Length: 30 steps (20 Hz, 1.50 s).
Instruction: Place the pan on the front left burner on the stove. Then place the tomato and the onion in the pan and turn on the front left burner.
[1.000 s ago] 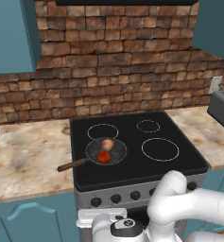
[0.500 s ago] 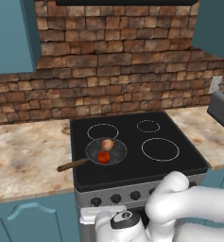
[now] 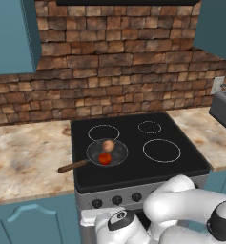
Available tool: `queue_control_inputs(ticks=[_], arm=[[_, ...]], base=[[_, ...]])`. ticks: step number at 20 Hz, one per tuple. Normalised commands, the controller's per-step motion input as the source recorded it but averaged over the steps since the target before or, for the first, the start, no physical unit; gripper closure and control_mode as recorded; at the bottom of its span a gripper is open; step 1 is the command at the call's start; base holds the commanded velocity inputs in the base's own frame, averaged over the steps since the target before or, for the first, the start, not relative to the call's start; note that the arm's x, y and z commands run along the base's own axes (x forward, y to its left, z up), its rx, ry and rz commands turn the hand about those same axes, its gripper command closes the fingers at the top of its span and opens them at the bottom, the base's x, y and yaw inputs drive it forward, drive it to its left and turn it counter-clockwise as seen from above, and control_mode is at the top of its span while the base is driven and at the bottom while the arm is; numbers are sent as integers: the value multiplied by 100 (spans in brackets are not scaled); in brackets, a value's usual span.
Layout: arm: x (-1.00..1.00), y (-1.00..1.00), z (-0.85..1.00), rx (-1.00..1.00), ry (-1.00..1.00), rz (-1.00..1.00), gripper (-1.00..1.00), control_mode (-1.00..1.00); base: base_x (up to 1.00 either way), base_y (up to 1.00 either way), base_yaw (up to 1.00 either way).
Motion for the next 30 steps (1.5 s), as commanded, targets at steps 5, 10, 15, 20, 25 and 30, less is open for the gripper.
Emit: queue_control_inputs(ticks=[5, 10, 15, 20, 25, 30], arm=[[20, 12, -16, 0, -5, 0, -100, -100], [15, 4, -19, 0, -3, 0, -100, -100], [16, 0, -22, 0, -1, 0, -100, -100], [15, 1, -26, 0, -1, 0, -100, -100], [13, 3, -23, 0, -2, 0, -100, -100], [13, 12, -12, 0, -3, 0, 100, -100]], base=[[0, 0, 0], [0, 0, 0], [0, 0, 0], [0, 0, 0], [0, 0, 0], [0, 0, 0]])
